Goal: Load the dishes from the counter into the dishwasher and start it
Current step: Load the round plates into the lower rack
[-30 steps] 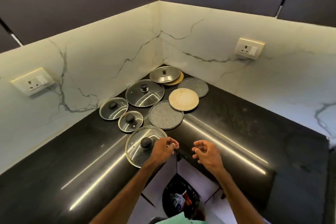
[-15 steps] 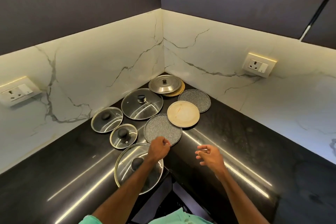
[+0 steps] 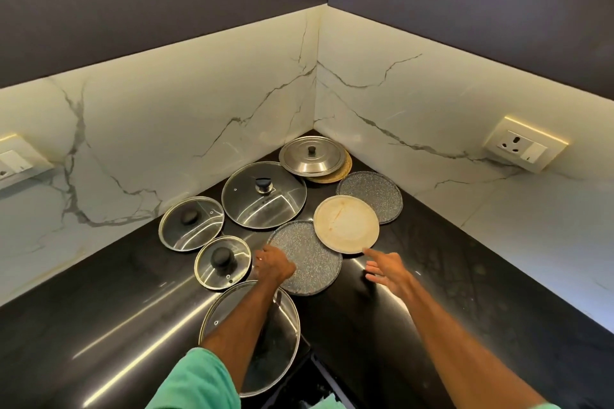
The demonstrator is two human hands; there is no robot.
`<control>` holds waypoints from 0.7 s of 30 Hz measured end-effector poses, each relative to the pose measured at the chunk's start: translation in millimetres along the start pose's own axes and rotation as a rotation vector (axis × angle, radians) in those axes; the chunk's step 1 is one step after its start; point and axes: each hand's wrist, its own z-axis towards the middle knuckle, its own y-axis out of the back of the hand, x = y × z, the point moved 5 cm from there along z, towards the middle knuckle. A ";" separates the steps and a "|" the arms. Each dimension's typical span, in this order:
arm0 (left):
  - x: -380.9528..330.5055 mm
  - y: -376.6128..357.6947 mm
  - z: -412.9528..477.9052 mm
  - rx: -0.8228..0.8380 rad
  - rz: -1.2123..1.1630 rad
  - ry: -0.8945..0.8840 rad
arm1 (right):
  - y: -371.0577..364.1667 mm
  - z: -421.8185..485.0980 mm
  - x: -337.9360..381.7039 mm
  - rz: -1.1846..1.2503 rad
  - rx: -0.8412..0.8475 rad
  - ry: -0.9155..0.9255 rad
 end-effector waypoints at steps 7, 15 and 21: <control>3.2 -9.0 26.4 0.008 -0.069 0.152 | -24.1 39.1 -1.6 0.157 -0.010 -0.117; 5.7 -16.4 45.8 0.050 -0.253 0.282 | -23.2 72.8 -6.8 0.299 -0.078 -0.191; -21.3 -23.5 20.9 0.254 -0.667 0.163 | -8.0 70.2 -7.3 0.238 -0.085 -0.171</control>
